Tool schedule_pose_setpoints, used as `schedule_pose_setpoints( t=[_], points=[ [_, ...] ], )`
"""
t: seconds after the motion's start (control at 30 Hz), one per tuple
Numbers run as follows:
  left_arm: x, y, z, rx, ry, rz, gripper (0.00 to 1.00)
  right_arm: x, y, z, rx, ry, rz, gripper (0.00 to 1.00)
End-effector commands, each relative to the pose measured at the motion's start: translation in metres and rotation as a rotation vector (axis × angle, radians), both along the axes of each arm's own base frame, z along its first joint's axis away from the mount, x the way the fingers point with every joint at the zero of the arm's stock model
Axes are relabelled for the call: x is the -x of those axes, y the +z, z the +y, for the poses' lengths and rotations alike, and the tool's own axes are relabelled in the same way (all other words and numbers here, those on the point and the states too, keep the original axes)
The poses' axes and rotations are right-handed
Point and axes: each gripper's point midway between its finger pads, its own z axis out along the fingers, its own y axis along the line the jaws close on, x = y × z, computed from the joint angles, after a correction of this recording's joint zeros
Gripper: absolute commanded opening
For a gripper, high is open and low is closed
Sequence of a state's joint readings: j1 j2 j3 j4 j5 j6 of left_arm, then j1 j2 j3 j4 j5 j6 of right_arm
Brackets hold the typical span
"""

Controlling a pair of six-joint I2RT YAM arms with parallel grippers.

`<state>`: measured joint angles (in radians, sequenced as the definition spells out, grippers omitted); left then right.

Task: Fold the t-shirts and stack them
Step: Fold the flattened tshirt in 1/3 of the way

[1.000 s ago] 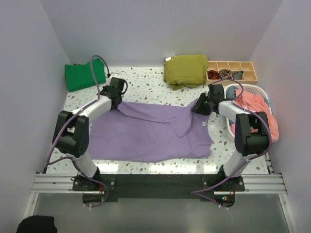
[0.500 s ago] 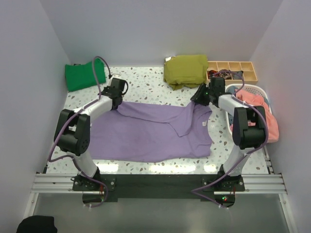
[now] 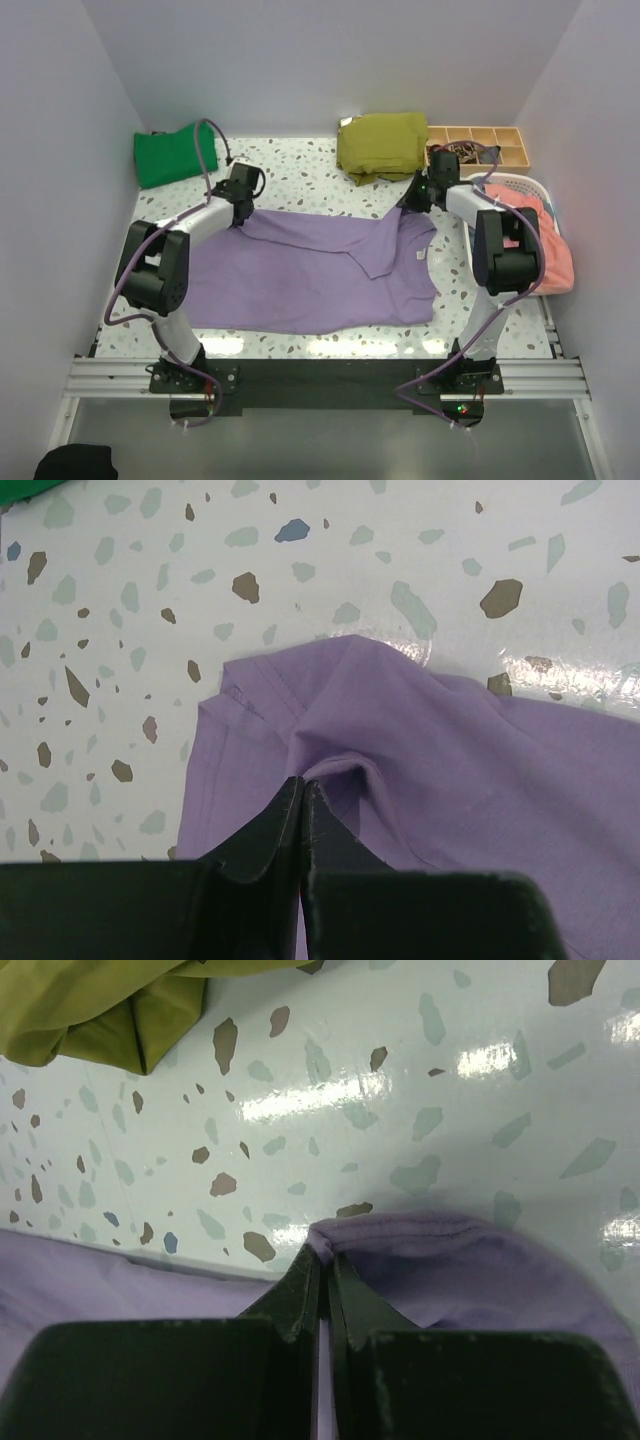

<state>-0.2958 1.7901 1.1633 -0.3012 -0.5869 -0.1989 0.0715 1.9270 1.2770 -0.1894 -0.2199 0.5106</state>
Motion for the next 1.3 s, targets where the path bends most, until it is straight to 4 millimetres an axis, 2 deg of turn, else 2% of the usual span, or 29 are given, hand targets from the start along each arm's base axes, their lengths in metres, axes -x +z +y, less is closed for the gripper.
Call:
schedule_pose_setpoints(
  t=[0.0, 0.2, 0.23, 0.27, 0.3, 0.33, 0.5, 0.63, 0.67, 0.7, 0.77, 0.8, 0.9, 0.93, 1.13, 1.17, 1.2, 1.23, 1.27],
  points=[
    [-0.010, 0.009, -0.001, -0.002, 0.009, -0.052, 0.04, -0.016, 0.016, -0.014, 0.054, -0.047, -0.061, 0.00],
    [-0.009, 0.014, 0.025, -0.076, 0.068, -0.059, 0.04, -0.025, 0.032, -0.062, 0.203, -0.169, -0.083, 0.00],
    [-0.008, 0.014, 0.028, -0.078, 0.077, -0.056, 0.04, -0.020, 0.020, -0.071, 0.245, -0.189, -0.033, 0.00],
    [-0.008, 0.012, 0.034, -0.080, 0.089, -0.052, 0.04, -0.024, 0.024, -0.076, 0.254, -0.196, -0.027, 0.00],
    [-0.007, 0.011, 0.036, -0.081, 0.096, -0.050, 0.04, -0.022, 0.018, -0.077, 0.260, -0.187, 0.000, 0.00],
    [-0.005, 0.007, 0.037, -0.084, 0.099, -0.040, 0.04, -0.015, 0.007, -0.080, 0.274, -0.186, 0.049, 0.00],
    [0.004, -0.008, 0.041, -0.093, 0.116, 0.001, 0.04, 0.009, -0.014, -0.096, 0.353, -0.238, 0.148, 0.00],
    [0.006, -0.016, 0.041, -0.097, 0.116, 0.025, 0.04, 0.029, -0.026, -0.094, 0.352, -0.221, 0.229, 0.00],
    [0.006, -0.016, 0.041, -0.101, 0.117, 0.025, 0.04, 0.041, -0.033, -0.094, 0.357, -0.217, 0.260, 0.00],
    [0.006, -0.016, 0.042, -0.105, 0.117, 0.028, 0.04, 0.046, -0.028, -0.097, 0.370, -0.223, 0.252, 0.00],
    [0.006, -0.016, 0.042, -0.109, 0.120, 0.027, 0.04, 0.060, -0.033, -0.100, 0.383, -0.231, 0.271, 0.00],
    [0.006, -0.016, 0.043, -0.116, 0.120, 0.028, 0.04, 0.062, -0.026, -0.100, 0.382, -0.238, 0.252, 0.00],
    [0.005, -0.017, 0.047, -0.141, 0.128, 0.034, 0.04, 0.078, -0.029, -0.104, 0.400, -0.256, 0.274, 0.00],
    [0.004, -0.015, 0.047, -0.142, 0.130, 0.031, 0.04, 0.081, -0.024, -0.109, 0.417, -0.273, 0.254, 0.00],
    [-0.001, -0.012, 0.047, -0.137, 0.125, 0.025, 0.04, 0.068, 0.014, -0.107, 0.395, -0.277, 0.126, 0.00],
    [-0.001, -0.012, 0.047, -0.139, 0.125, 0.026, 0.04, 0.067, 0.014, -0.108, 0.405, -0.279, 0.126, 0.05],
    [0.000, -0.015, 0.047, -0.140, 0.125, 0.036, 0.04, 0.066, 0.015, -0.109, 0.410, -0.280, 0.133, 0.18],
    [0.001, -0.017, 0.045, -0.136, 0.120, 0.042, 0.04, 0.068, 0.016, -0.111, 0.421, -0.281, 0.154, 0.35],
    [0.002, -0.018, 0.045, -0.135, 0.124, 0.047, 0.04, 0.070, 0.013, -0.112, 0.427, -0.283, 0.166, 0.38]
  ],
)
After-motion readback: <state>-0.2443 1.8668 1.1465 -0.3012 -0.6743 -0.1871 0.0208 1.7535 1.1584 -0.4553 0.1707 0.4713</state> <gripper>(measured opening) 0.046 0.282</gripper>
